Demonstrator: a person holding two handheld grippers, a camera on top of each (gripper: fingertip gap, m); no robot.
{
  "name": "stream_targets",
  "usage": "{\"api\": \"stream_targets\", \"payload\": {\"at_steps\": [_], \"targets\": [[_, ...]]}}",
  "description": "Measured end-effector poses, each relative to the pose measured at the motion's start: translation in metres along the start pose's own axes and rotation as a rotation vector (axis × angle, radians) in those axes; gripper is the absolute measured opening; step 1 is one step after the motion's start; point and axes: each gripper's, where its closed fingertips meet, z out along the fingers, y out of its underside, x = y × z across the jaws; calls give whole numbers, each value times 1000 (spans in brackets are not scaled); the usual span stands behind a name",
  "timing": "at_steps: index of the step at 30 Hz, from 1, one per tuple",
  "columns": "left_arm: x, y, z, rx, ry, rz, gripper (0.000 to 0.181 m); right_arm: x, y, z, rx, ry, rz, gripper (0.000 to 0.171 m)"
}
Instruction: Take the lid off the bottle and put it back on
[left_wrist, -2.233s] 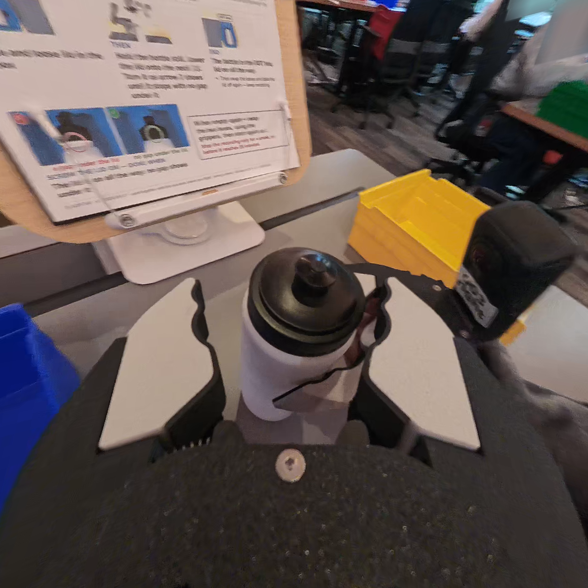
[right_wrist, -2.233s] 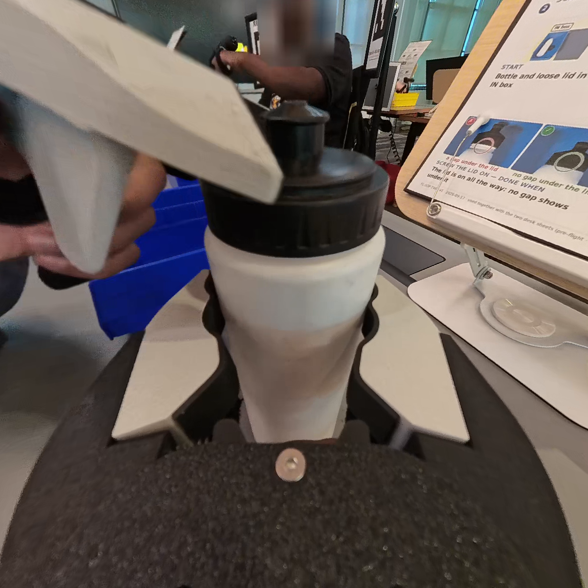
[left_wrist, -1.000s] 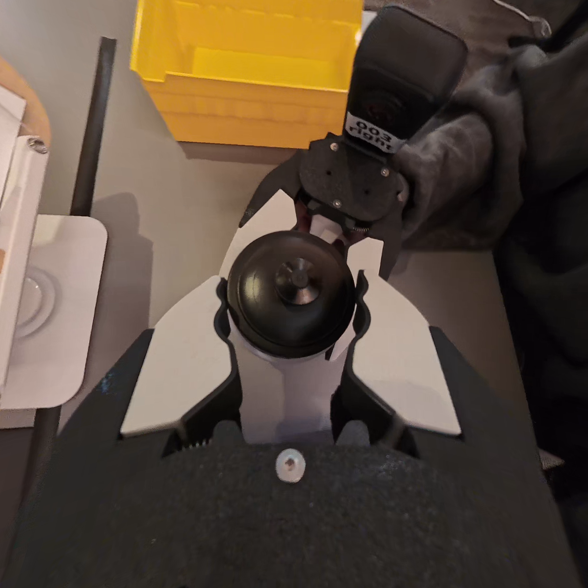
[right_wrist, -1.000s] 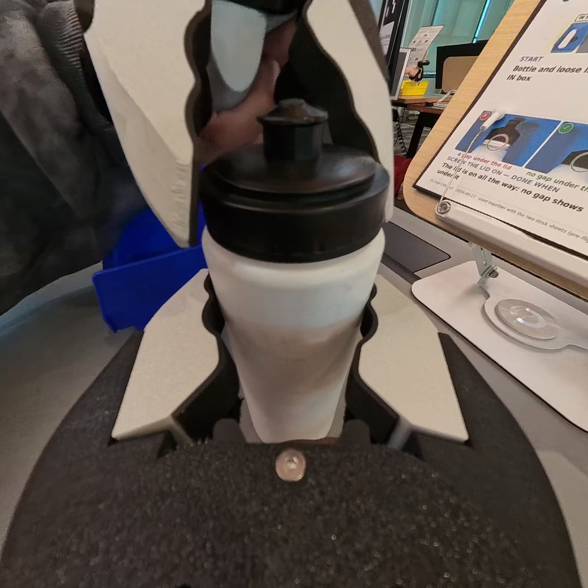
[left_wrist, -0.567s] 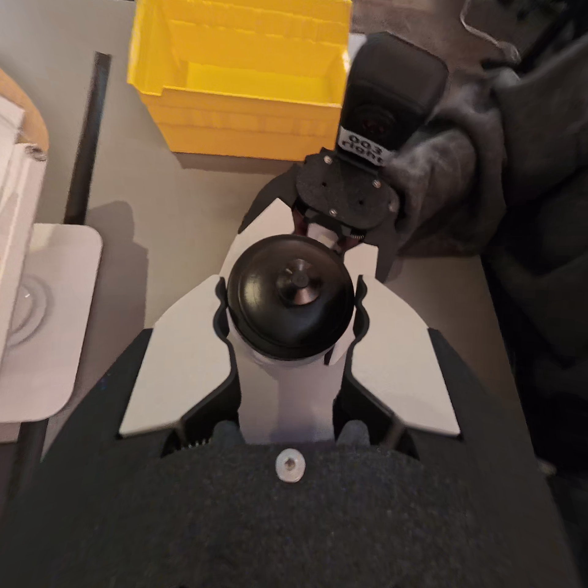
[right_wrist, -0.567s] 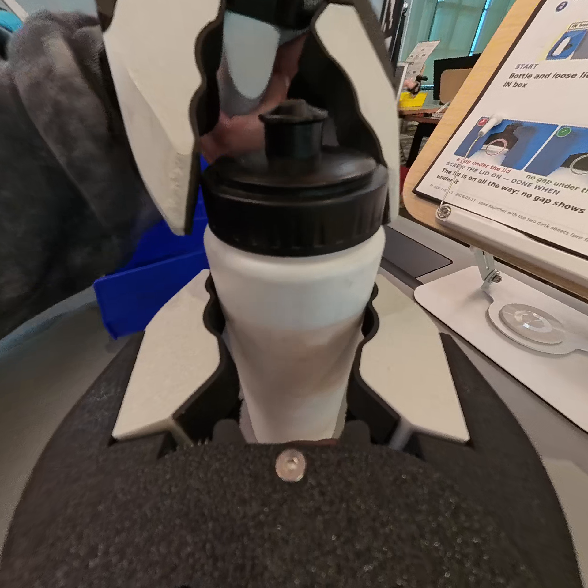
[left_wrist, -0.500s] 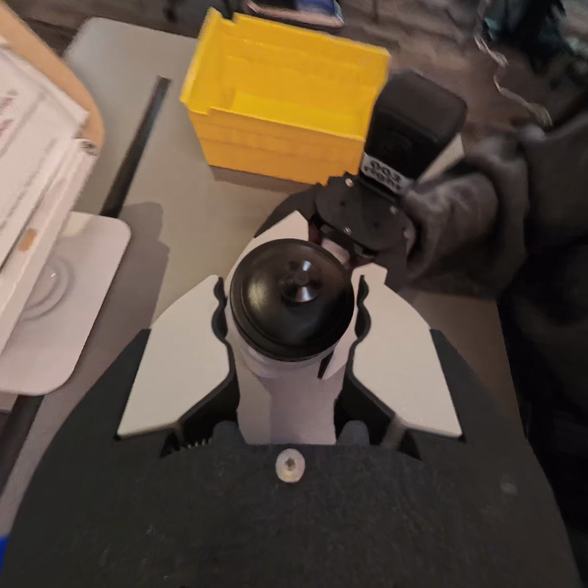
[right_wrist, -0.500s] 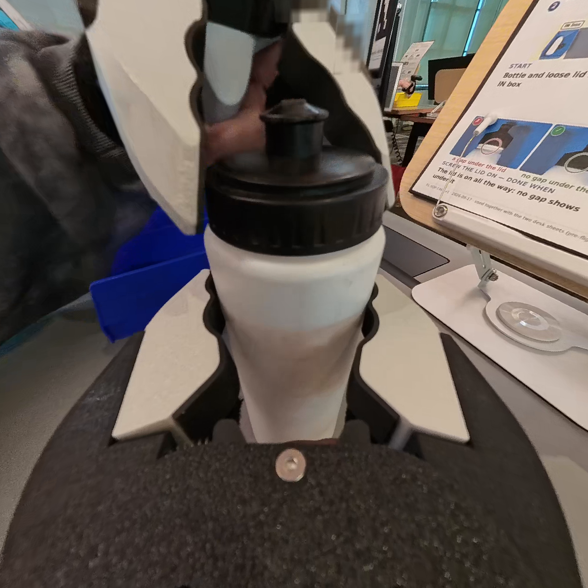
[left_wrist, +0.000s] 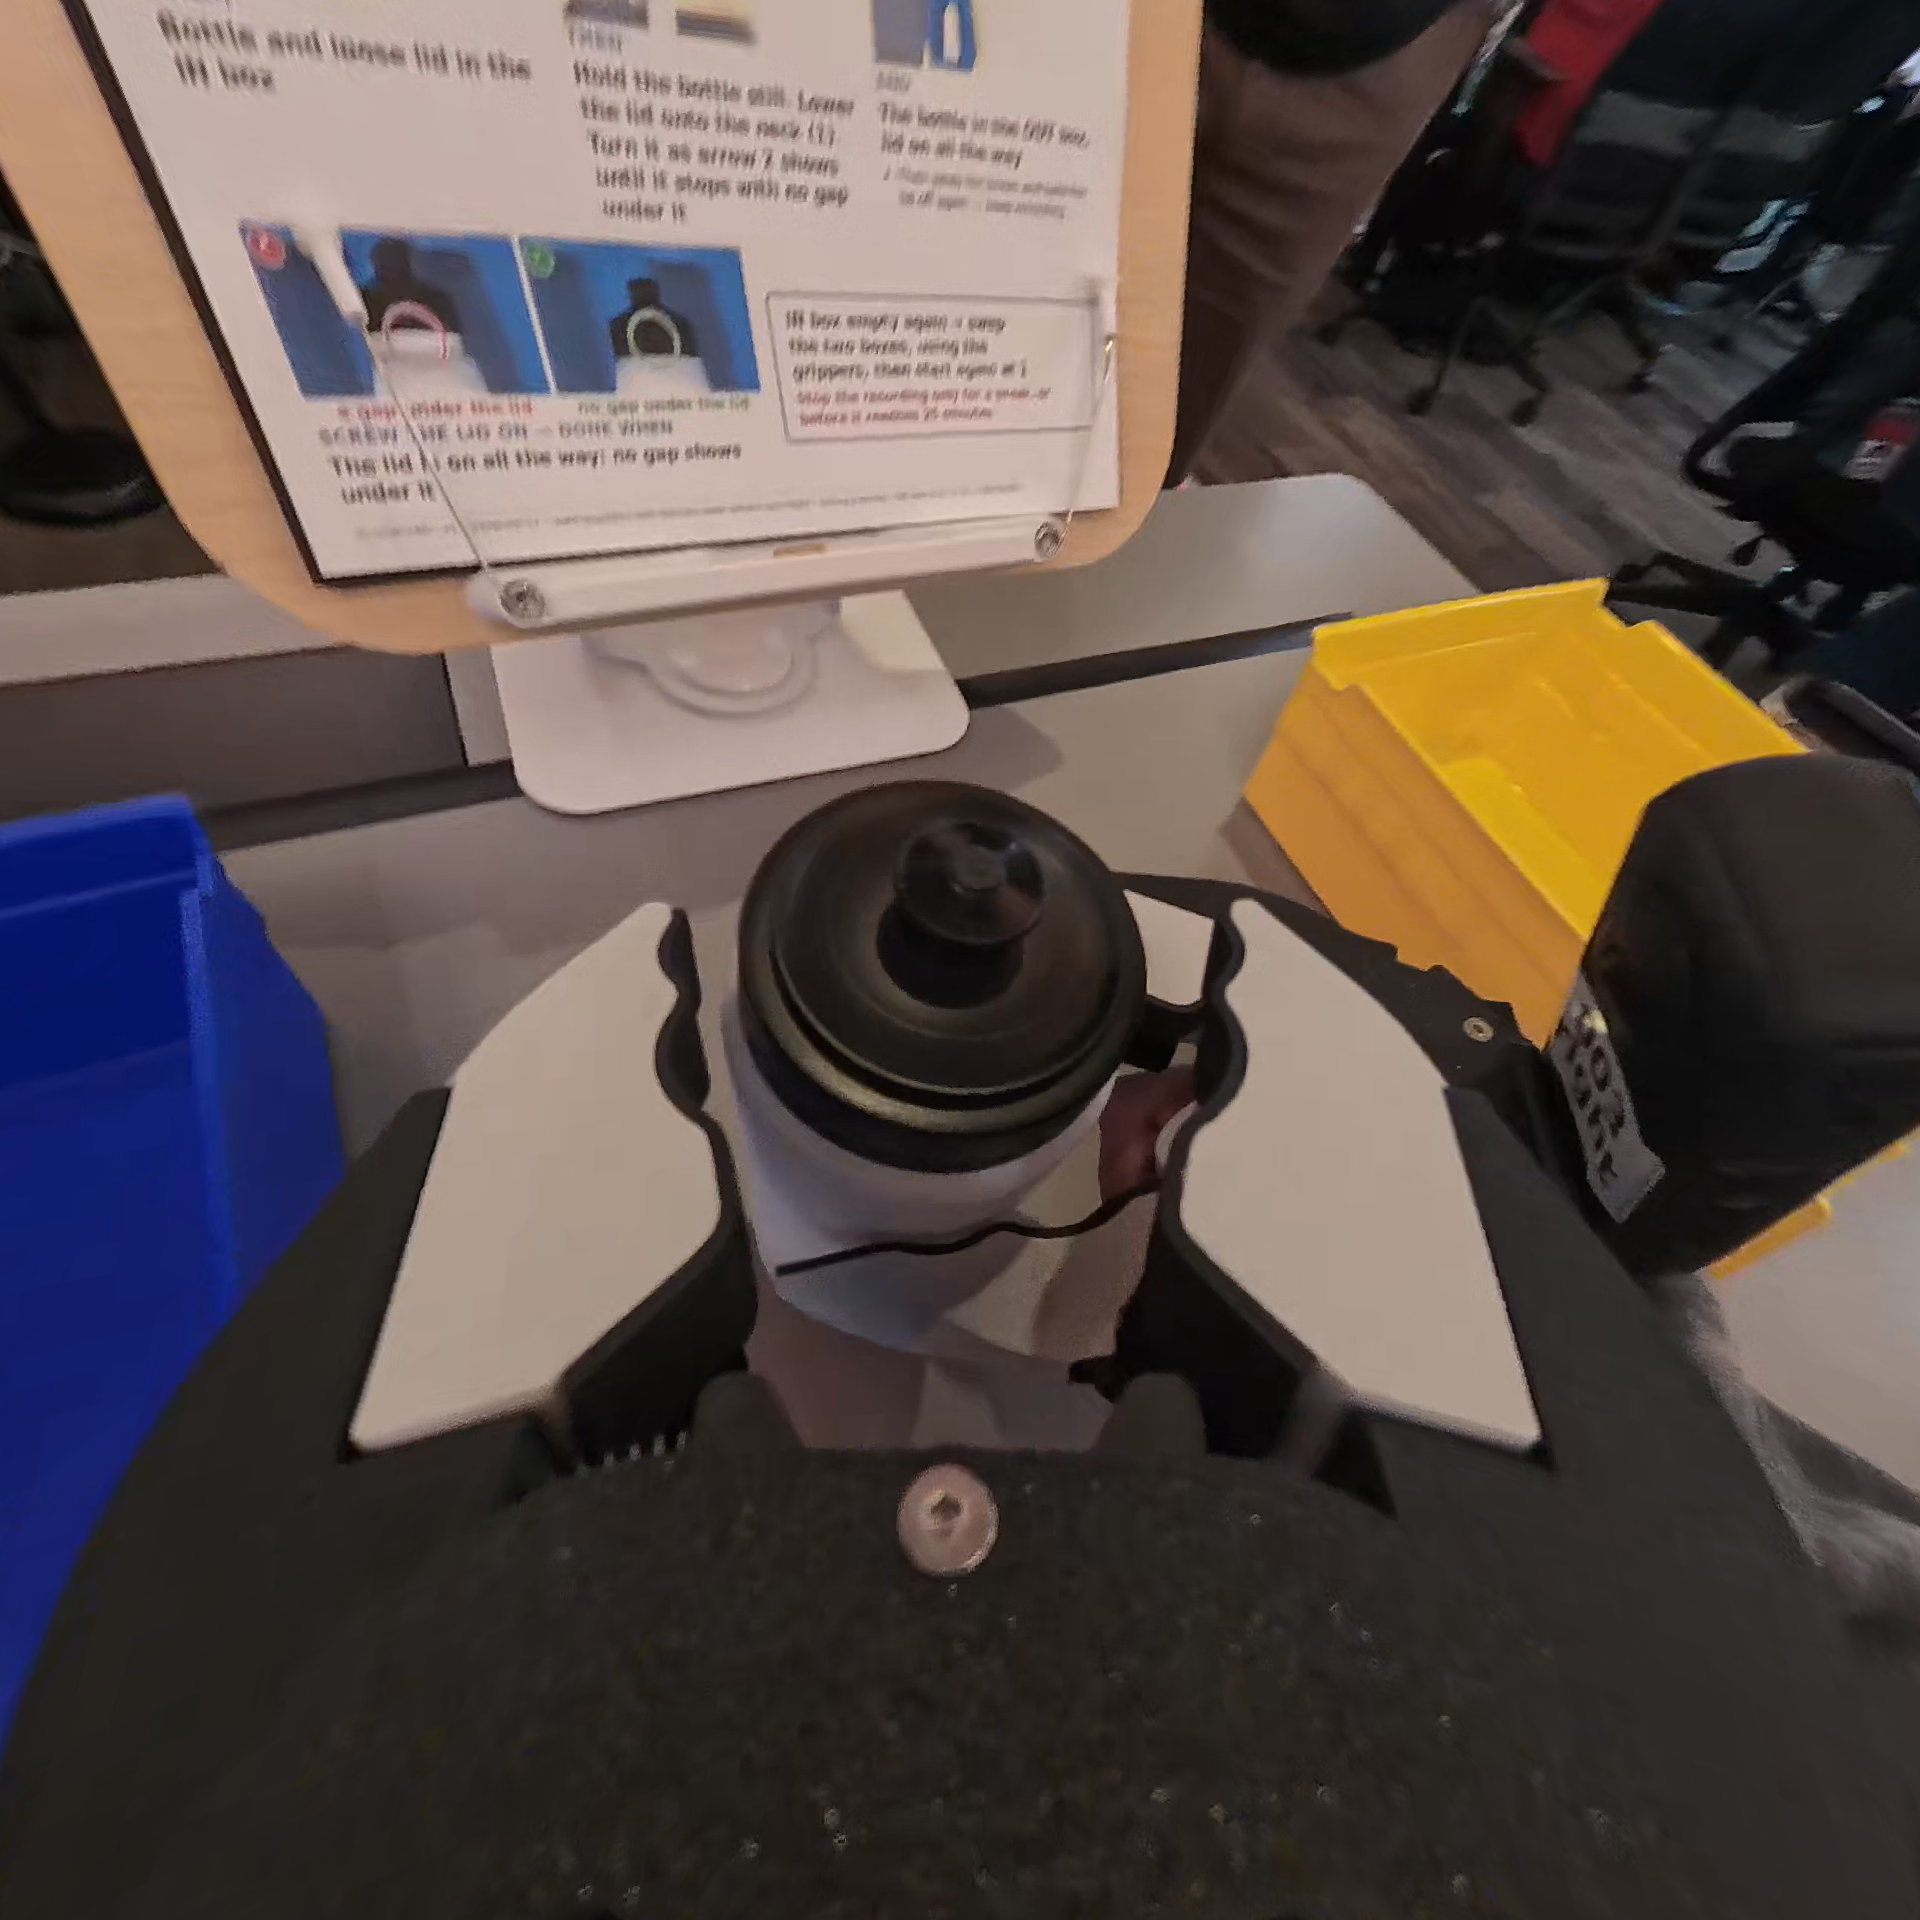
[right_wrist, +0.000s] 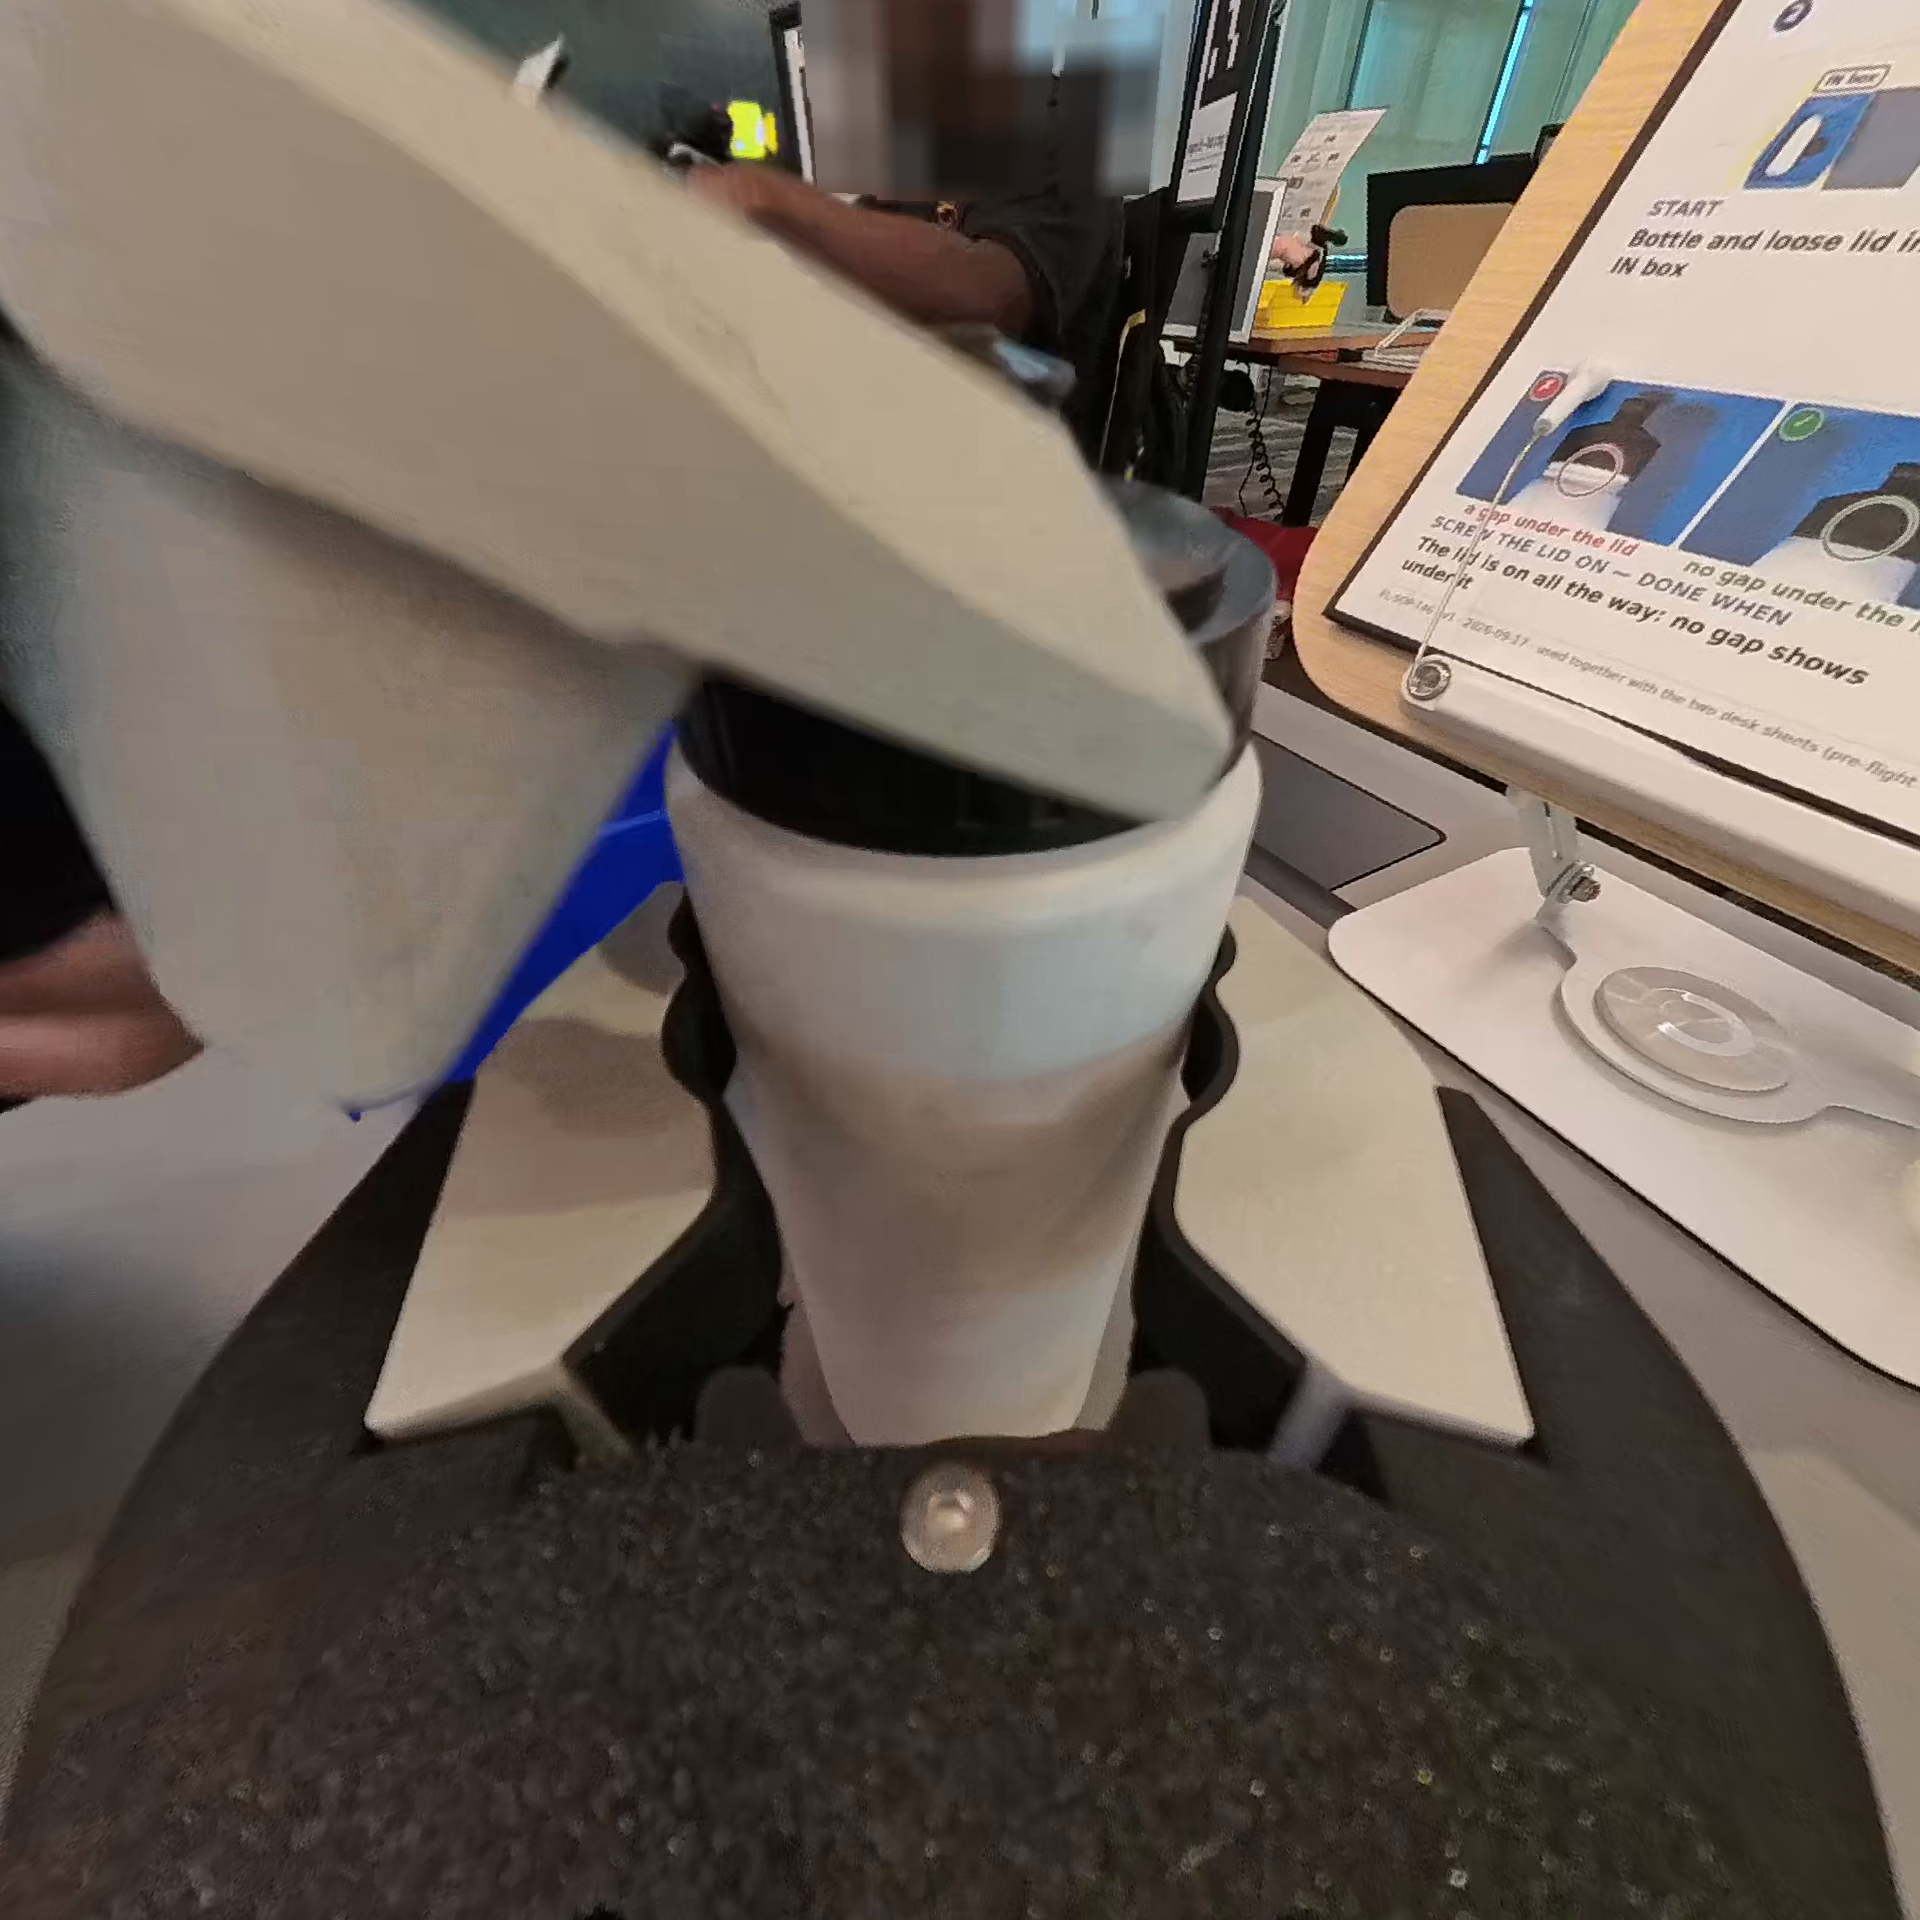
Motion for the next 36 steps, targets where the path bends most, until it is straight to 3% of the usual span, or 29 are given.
{"api": "stream_targets", "payload": {"at_steps": [5,8,36], "targets": [[-5,8,3,-32,-54,11,81,-1,0,0,-4,0,3,87],[-3,8,1,-80,-27,121,77,-3,0,0,-12,-12,-6,87],[-1,20,-6,-252,761,647,76,-1,1,1,-26,-5,-15,86]]}}
